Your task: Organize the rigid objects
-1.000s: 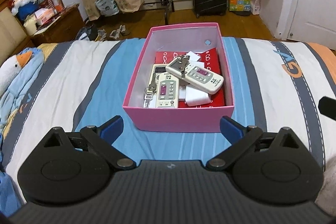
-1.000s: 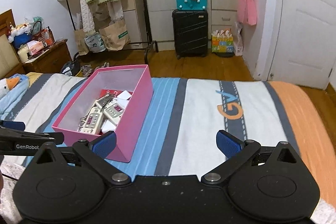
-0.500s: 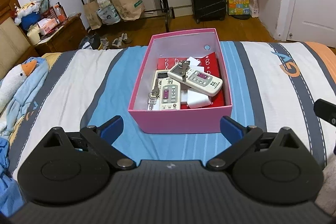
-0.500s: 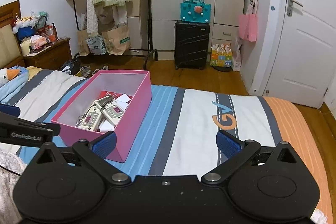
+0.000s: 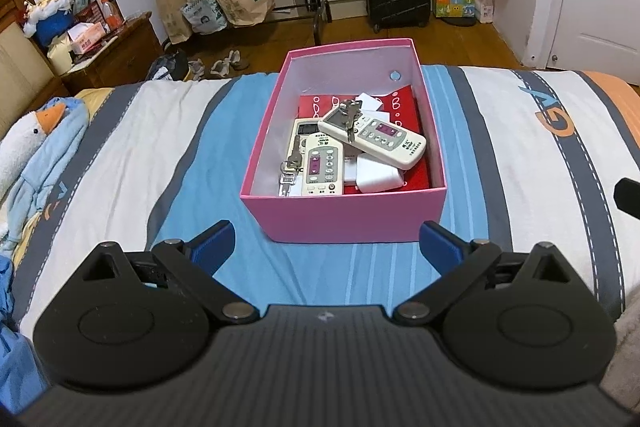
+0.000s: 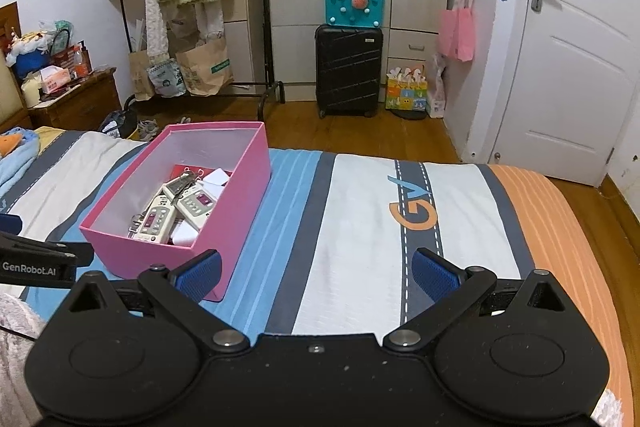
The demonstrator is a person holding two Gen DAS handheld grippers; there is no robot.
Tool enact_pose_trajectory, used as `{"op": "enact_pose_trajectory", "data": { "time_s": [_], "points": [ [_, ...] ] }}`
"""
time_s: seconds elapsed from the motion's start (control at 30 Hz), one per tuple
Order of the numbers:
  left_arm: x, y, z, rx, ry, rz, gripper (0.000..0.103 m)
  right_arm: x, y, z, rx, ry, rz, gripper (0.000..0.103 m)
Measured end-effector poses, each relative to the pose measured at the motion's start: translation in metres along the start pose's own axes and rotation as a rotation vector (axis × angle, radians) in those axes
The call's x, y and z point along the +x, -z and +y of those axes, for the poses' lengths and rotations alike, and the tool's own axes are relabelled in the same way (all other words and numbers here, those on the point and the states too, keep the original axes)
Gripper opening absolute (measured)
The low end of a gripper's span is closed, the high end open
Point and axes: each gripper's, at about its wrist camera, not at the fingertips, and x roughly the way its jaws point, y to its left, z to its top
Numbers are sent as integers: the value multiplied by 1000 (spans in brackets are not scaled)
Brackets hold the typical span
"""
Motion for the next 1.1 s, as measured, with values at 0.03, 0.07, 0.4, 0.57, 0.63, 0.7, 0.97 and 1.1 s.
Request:
{"op": "enact_pose_trajectory", "data": {
  "time_s": [0.03,0.07,0.4,0.57,0.63,0.7,0.97,1.1],
  "points": [
    [1,0,0,-5,5,3,100,0,0,0,0,1,1,102],
    [4,-1,1,-13,11,8,100,0,0,0,-1,2,0,102],
    [16,0,6,-45,3,31,100,6,2,1,-7,13,14,102],
    [15,1,6,-48,22,24,100,6,1,4,-14,9,13,102],
    [14,1,5,-41,24,19,100,5,2,5,-18,6,13,102],
    [13,2,3,-35,28,17,100,5,2,5,-18,6,13,102],
    [11,2,-5,-4,11,11,100,4,3,3,-7,11,12,102],
    [10,2,-5,5,-9,11,100,4,2,2,3,13,13,102]
  ]
}}
